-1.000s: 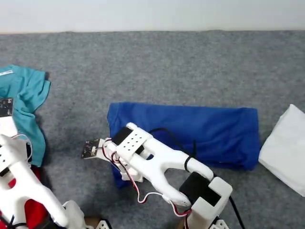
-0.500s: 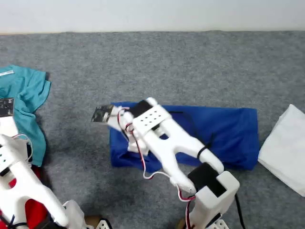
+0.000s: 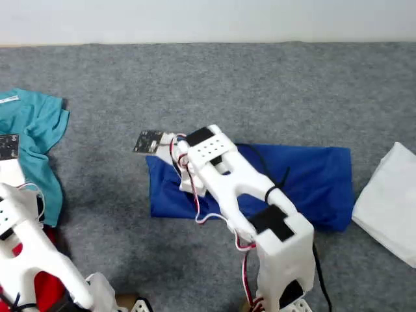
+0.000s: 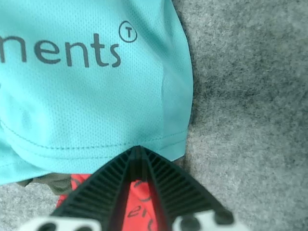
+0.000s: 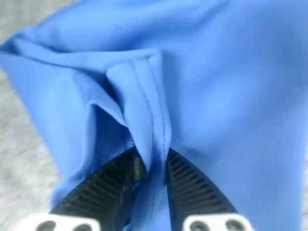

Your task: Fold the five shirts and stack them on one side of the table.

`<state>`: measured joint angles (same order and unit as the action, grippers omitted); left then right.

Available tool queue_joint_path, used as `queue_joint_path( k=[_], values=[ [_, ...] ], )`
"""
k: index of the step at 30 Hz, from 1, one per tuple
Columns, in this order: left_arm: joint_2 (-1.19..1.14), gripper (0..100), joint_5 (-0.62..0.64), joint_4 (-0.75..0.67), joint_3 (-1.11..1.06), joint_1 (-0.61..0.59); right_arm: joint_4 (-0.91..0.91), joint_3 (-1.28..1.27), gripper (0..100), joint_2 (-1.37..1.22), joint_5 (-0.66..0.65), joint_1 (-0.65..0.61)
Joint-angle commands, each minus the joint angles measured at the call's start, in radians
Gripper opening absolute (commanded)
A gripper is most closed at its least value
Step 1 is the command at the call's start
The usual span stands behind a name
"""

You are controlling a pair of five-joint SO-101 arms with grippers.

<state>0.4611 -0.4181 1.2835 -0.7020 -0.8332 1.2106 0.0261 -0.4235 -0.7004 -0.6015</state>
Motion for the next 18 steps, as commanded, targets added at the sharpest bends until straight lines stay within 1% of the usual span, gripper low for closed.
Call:
queue_joint_path(
  k=[1, 3, 6, 10, 14, 18],
  values=[
    [0.025, 0, 0.002, -0.009, -0.001, 0.003, -0.007, 0.161, 6.9, -0.045, -0.009, 0.041],
    [0.029, 0, 0.002, -0.014, -0.015, 0.003, -0.001, 0.213, 9.1, -0.079, -0.009, 0.058],
    [0.031, 0, 0.002, -0.014, -0.033, 0.003, 0.068, 0.295, 16.3, -0.124, -0.005, 0.068],
    [0.032, 0, 0.002, -0.014, -0.038, 0.003, 0.137, 0.361, 23.6, -0.153, 0.051, 0.087],
    [0.032, 0, 0.002, -0.015, -0.033, 0.003, 0.177, 0.423, 24.0, -0.15, 0.054, 0.113],
    [0.032, 0, 0.002, -0.015, -0.033, 0.003, 0.269, 0.5, 23.9, -0.125, 0.054, 0.128]
  ],
)
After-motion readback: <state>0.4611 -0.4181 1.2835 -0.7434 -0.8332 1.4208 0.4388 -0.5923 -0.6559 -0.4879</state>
